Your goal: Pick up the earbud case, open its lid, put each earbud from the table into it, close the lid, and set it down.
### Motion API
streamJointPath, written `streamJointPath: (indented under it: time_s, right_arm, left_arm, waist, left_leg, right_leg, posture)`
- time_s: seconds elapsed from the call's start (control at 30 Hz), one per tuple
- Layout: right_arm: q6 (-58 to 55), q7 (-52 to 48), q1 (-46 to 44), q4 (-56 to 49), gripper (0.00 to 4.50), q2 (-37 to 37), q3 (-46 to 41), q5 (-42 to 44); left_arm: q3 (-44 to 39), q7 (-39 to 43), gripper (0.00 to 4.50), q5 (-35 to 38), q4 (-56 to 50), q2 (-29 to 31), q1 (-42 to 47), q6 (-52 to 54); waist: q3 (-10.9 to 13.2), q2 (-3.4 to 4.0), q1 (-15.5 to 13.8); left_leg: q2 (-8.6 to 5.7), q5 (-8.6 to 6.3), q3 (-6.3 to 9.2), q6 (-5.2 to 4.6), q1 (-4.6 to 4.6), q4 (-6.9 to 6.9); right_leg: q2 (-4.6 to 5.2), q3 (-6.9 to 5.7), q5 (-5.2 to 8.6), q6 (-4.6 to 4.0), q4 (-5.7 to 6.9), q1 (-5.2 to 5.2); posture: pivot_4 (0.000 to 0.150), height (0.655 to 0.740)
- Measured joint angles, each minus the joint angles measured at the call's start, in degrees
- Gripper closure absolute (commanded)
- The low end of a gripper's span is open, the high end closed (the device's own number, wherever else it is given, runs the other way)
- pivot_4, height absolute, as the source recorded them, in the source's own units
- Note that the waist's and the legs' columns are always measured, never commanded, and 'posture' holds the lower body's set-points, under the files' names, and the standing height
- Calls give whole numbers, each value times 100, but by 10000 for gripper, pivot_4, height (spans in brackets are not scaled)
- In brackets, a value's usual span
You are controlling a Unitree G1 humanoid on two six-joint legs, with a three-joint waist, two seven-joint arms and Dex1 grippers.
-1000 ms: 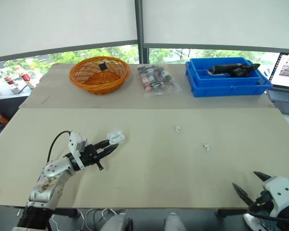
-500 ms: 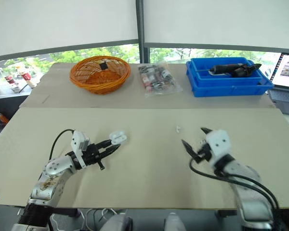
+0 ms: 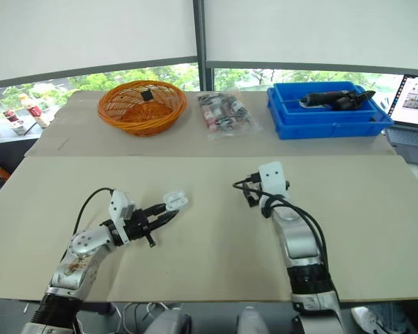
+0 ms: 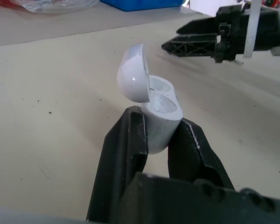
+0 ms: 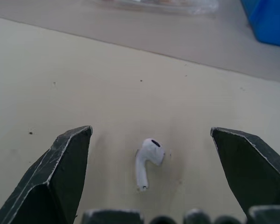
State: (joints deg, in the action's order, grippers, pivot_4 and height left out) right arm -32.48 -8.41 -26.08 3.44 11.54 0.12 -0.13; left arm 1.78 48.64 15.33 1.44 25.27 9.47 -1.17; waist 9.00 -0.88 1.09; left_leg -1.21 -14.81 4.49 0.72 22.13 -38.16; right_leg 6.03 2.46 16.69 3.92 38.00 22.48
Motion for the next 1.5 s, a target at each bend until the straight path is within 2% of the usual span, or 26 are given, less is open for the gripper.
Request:
streamJointPath:
  time_s: [0.13, 0.23, 0.53, 0.57, 0.67, 0.8, 0.93, 1.13, 1.27, 1.4, 1.5]
  right_arm:
    - [258, 275, -260, 538, 0, -236, -55, -63]
    - [201, 449, -278, 596, 7712, -508, -204, 42]
    - [-382, 667, 5, -66, 39290, -822, -379, 202]
    - [-447, 665, 14, -114, 41584, -847, -397, 247]
    - [-599, 553, 78, -289, 41686, -785, -378, 298]
    - [-545, -532, 396, -724, 41686, -45, 292, 377]
    - [-58, -2262, 788, -1367, 41686, 1011, 831, 788]
    - [1788, -5104, 1691, -2273, 41687, 3489, 1025, 1060]
    - [2899, -6336, 2053, -1869, 41687, 4501, 921, 1141]
    - [3939, -6887, 1929, -807, 41687, 4907, 733, 1031]
    - [4329, -7120, 1759, -234, 41687, 4930, 731, 987]
  left_arm:
    - [20, -7, 38864, -1, 0, -3, -13, 0]
    - [29, -15, 38864, -1, 0, -3, -11, 2]
    - [52, -44, 38864, -1, -32, -2, -35, 14]
    - [60, -47, 38864, -1, -43, -3, -36, 16]
    - [68, -61, 38864, -2, -49, -5, -35, 20]
    - [86, -84, 38864, -1, -80, -5, -41, 29]
    - [94, -94, 38864, 1, -223, 9, -107, 87]
    - [81, -103, 38864, 33, -626, 94, -383, 280]
    - [90, -95, 38864, 46, -910, 155, -588, 406]
    - [86, -87, 38864, 51, -1167, 217, -769, 487]
    - [82, -83, 38864, 54, -1249, 264, -892, 526]
  waist:
    - [-1, 1, 45]
    - [-2, 3, 69]
    - [-5, 5, 86]
    - [-5, 5, 88]
    - [-5, 5, 106]
    - [-4, 6, 130]
    - [-2, 7, 130]
    - [2, 1, 74]
    - [6, -5, 74]
    - [7, -6, 44]
    - [7, -6, 22]
  left_leg:
    - [2, 0, 0, 0, -5, 0]
    - [3, 0, 2, 0, -9, 2]
    - [3, 0, 6, 0, -13, 6]
    - [3, 0, 6, 0, -13, 7]
    - [3, 0, 6, 0, -14, 9]
    - [3, -1, 2, -1, -10, 10]
    - [2, -1, 3, -2, -4, 10]
    - [2, -3, -2, -6, -6, 9]
    - [7, -4, -10, -6, -15, 8]
    - [8, -4, -13, -7, -15, 9]
    - [8, -4, -12, -7, -14, 9]
  right_leg:
    - [-1, 1, 0, 0, 4, -1]
    - [-2, 1, 0, 0, 6, -4]
    - [-2, -2, 0, 0, 6, -7]
    - [-2, -2, 0, 0, 6, -7]
    - [-2, -2, 0, 0, 5, -6]
    - [-2, -1, 0, 0, -1, -5]
    - [-2, -2, 0, 1, -7, -5]
    - [1, -8, 2, 3, -42, -27]
    - [-1, -2, 1, 2, -39, -31]
    - [-1, -3, 1, 2, -40, -31]
    - [0, -1, 1, 2, -40, -29]
  posture:
    - [1500, 7400]
    - [1500, 7400]
    - [1500, 7400]
    - [1500, 7400]
    - [1500, 7400]
    - [1500, 7400]
    - [1500, 7400]
    - [1500, 7400]
    - [1500, 7400]
    - [1500, 7400]
    - [1500, 7400]
